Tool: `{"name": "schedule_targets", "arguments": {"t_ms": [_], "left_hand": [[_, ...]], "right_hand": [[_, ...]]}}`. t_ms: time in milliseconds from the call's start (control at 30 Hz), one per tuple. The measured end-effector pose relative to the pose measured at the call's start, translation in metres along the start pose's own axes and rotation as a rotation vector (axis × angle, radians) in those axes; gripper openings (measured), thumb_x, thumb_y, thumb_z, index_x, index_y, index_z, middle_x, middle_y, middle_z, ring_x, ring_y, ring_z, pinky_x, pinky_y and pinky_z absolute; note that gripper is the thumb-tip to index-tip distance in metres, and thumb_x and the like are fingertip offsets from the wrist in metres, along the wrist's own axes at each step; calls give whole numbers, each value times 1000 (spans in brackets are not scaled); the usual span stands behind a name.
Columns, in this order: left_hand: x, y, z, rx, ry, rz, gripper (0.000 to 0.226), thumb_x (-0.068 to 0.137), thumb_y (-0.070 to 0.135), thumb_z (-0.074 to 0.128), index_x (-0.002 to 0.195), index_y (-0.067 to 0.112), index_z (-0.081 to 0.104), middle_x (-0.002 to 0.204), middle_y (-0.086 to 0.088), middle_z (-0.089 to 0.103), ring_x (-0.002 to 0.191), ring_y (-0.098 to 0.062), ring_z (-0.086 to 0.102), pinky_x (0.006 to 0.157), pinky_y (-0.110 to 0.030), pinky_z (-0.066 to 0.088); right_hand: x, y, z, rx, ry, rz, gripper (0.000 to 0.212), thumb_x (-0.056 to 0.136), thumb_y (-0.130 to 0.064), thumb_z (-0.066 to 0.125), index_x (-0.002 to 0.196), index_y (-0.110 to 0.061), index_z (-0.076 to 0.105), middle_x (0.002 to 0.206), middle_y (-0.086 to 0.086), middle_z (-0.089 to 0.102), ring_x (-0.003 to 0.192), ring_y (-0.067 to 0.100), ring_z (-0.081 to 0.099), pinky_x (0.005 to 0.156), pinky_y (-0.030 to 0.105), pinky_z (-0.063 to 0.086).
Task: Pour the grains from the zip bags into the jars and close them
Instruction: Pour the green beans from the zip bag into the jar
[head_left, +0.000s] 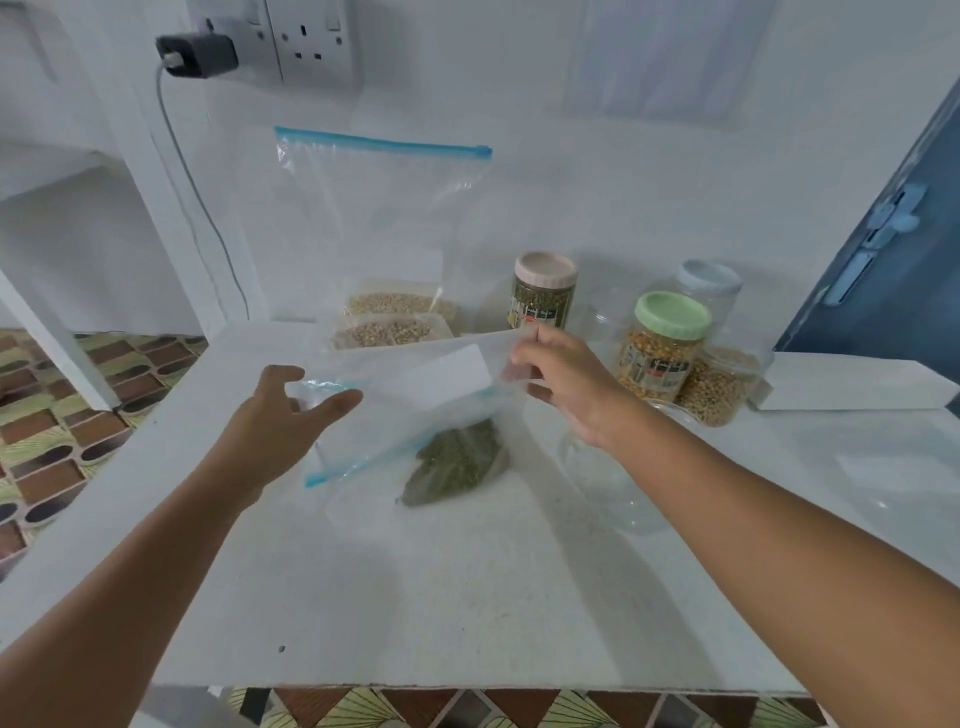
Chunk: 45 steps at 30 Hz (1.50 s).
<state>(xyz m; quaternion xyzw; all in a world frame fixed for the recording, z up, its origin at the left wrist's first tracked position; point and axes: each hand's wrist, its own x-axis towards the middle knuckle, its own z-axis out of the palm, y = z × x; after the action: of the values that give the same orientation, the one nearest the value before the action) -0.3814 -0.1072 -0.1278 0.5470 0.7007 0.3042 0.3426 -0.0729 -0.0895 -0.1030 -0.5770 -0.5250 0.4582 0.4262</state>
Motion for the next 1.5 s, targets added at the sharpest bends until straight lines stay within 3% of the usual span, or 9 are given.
{"name": "schedule_targets", "arguments": {"t_ms": [67,200,333,433,600,767,967,1333,1500], "left_hand": [[0,6,2,-217,-31,-17,85,76,52,87,141,19,46,105,-12,75,96,-30,72,98,-46,57],[2,20,0,-531,42,1,64,86,19,85,140,18,51,115,-17,71,92,-24,70,97,-39,57],[-3,39,-9,-743,40,176,58,96,3,71,145,18,45,109,-11,75,96,-17,71,95,-33,55],[-9,55,-13,-753,-7,268,60,97,11,72,147,24,42,112,-6,78,78,-16,68,91,-29,53],[-7,75,-16,-797,-136,258,51,90,41,71,134,21,55,113,-9,78,63,-9,60,85,-26,49],[7,94,-18,-865,-123,277,33,97,38,68,124,21,61,113,-3,79,91,-10,71,99,-28,49],[9,117,-29,-805,-40,406,54,97,18,72,145,24,48,116,-1,78,96,-12,74,98,-25,52],[9,129,-29,-690,24,600,68,98,16,72,154,30,37,112,-4,79,100,-20,74,100,-31,52],[9,133,-20,-670,62,637,71,96,11,73,155,21,34,104,-1,80,93,-18,75,92,-25,55]], "right_hand": [[-3,-2,-4,68,-54,16,6,91,-25,63,89,-21,67,83,-1,69,97,21,62,93,40,44],[-2,-10,-8,191,-80,113,49,96,-60,59,113,-18,76,78,3,66,79,14,62,88,33,46],[5,-16,-10,426,19,93,25,97,-31,71,119,-19,75,100,8,64,82,16,59,67,23,49],[8,-30,-24,657,-22,3,19,97,-12,64,110,-20,75,104,2,67,89,19,67,76,29,52],[3,-43,-34,563,15,-70,15,94,-27,72,105,-17,70,95,4,76,79,24,73,111,55,45],[-1,-52,-37,610,91,-138,6,100,-25,67,100,-21,71,100,-2,77,84,16,76,71,28,60],[-4,-70,-48,528,171,-236,6,99,-22,69,102,-24,74,103,-5,78,91,15,74,96,34,50],[-7,-69,-53,545,261,-260,9,98,-13,70,101,-20,75,96,-4,78,86,13,74,84,25,54],[-4,-65,-57,218,490,-389,34,89,-12,79,109,-31,59,113,1,68,100,11,68,87,25,53]]}}
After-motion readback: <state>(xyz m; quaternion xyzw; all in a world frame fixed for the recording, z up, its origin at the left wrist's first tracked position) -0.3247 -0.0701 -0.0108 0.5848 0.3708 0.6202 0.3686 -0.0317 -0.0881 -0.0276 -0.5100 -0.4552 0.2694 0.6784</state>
